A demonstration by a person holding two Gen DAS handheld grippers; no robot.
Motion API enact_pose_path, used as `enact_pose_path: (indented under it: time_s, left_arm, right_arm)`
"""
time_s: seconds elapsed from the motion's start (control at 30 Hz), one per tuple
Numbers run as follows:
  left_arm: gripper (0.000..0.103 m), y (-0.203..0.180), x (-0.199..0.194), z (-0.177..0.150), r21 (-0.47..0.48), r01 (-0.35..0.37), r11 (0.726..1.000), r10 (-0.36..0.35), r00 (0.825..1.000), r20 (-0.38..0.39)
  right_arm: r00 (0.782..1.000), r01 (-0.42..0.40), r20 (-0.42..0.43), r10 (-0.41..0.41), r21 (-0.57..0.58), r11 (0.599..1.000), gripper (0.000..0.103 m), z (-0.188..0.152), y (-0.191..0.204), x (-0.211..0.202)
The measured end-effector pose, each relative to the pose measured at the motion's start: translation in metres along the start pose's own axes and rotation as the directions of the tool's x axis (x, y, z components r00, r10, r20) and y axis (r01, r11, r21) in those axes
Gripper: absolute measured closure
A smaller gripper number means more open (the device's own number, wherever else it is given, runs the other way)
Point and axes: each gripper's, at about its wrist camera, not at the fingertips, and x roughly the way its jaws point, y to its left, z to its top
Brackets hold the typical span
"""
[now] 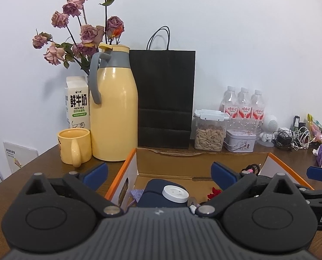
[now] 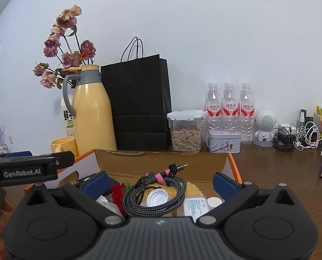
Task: Organize objects
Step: 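Carry both white caps over the red box and open both grippers, then move both grippers back toward the beige block and ridged white cap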
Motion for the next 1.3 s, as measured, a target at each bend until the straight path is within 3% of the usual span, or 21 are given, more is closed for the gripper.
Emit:
enact_pose_path:
  time_s: [0.77, 1.0, 1.3]
  left_arm:
    - [0.000, 0.007, -0.059, -0.040, 0.078, -0.016, 0.997, 0.012, 0.999, 0.042]
    - [0.000, 0.020, -0.067, -0.049, 0.055, -0.024, 0.998, 0.024, 1.000, -0.002]
    - [0.000, 0.016, -0.070, -0.062, 0.095, 0.007, 0.995, 0.001, 0.997, -0.083]
  right_arm:
    - [0.999, -0.020, -0.039, 0.016, -0.085, 0.996, 0.000, -0.035, 0.013, -0.051]
    - [0.998, -0.015, -0.064, 0.008, -0.113, 0.993, 0.000, -0.045, 0.020, -0.060]
    - [0.994, -0.002, -0.109, -0.012, -0.128, 0.992, 0.000, -0.055, 0.022, -0.063]
